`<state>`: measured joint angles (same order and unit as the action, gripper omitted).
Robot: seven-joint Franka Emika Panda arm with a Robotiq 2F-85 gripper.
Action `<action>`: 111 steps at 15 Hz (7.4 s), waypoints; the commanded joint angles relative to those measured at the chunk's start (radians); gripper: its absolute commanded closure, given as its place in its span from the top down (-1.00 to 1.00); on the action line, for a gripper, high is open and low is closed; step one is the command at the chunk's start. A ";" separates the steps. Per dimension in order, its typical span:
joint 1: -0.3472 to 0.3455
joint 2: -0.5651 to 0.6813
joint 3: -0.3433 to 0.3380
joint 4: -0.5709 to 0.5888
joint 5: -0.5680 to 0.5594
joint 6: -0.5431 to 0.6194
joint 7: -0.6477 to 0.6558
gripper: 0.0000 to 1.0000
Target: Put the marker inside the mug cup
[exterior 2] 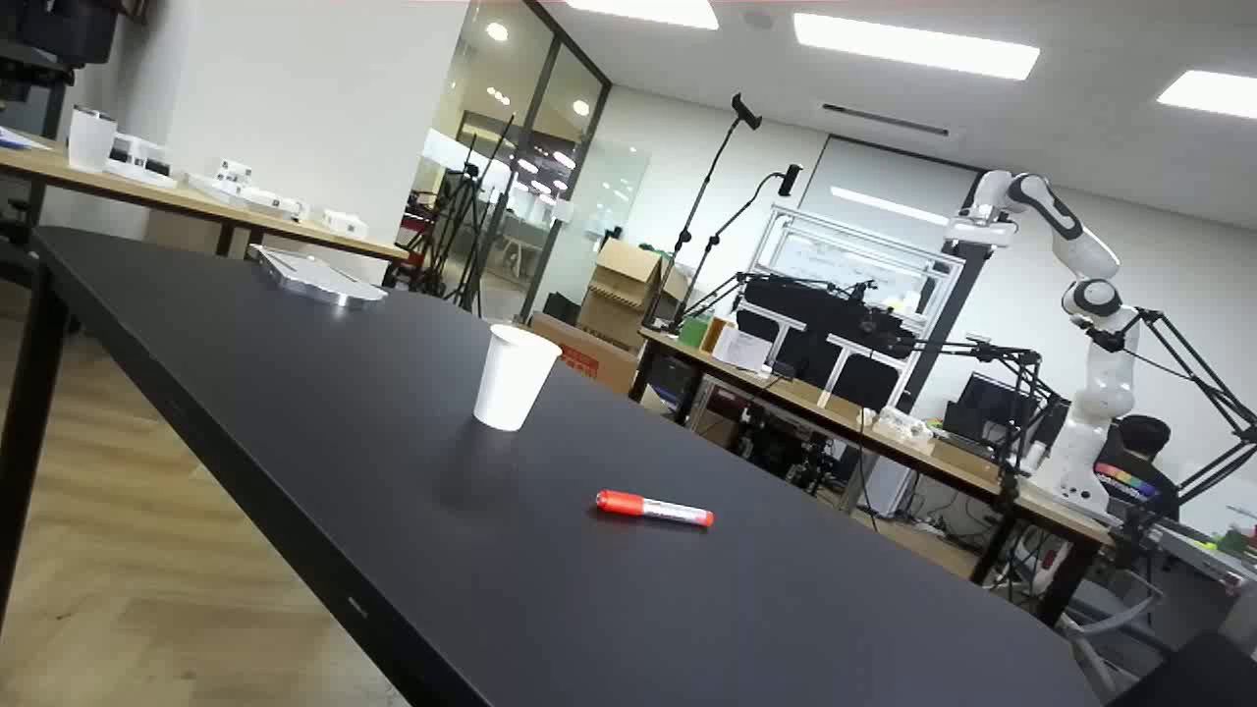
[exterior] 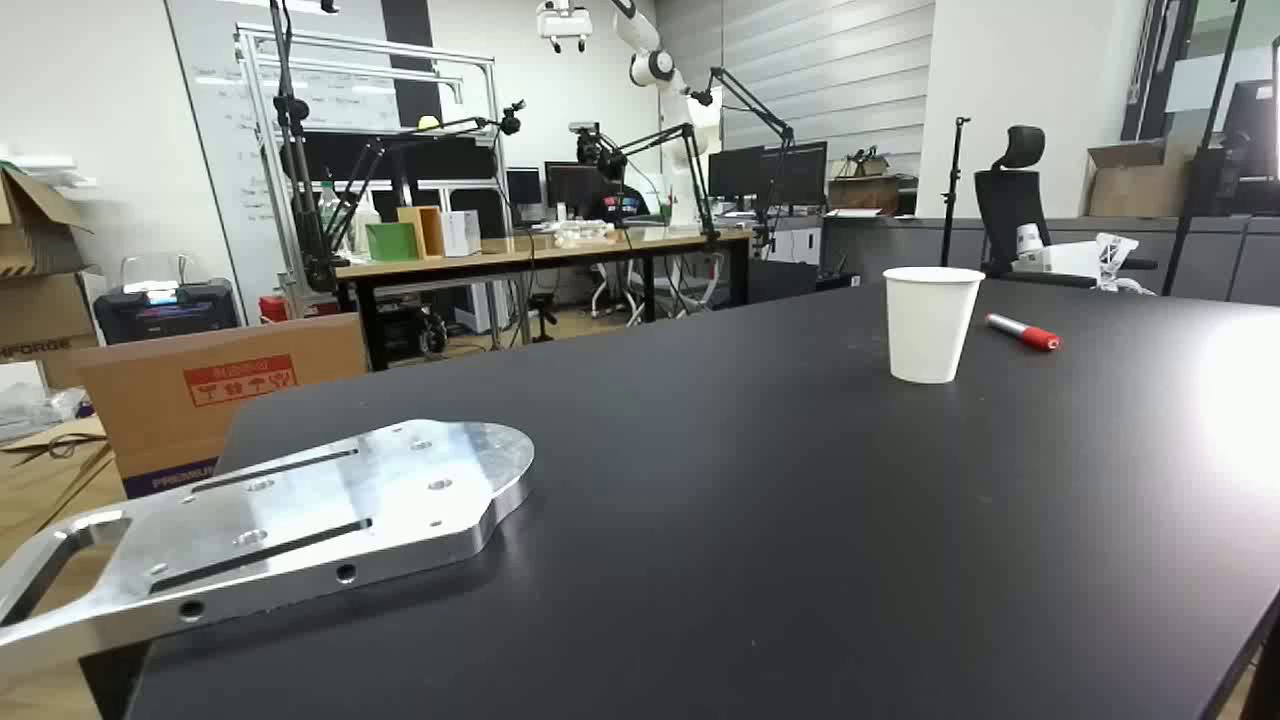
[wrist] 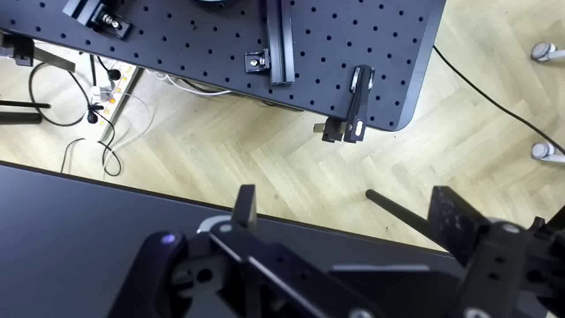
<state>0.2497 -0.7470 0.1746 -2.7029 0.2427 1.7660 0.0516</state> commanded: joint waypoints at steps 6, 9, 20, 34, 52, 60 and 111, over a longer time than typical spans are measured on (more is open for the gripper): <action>-0.007 0.000 0.005 0.003 0.003 -0.004 -0.004 1.00; -0.007 0.000 0.005 0.003 0.003 -0.004 -0.004 1.00; -0.390 -0.010 -0.223 0.022 -0.328 0.319 0.011 1.00; -0.468 -0.010 -0.277 0.011 -0.340 0.374 -0.001 1.00; -0.466 0.856 -0.358 0.598 -0.242 0.700 0.067 1.00; -0.406 1.126 -0.366 0.928 -0.254 0.623 0.266 1.00; -0.423 1.462 -0.317 0.830 0.016 0.869 0.237 -0.36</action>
<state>-0.1778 0.6920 -0.1301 -1.9095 0.2562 2.6530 0.2551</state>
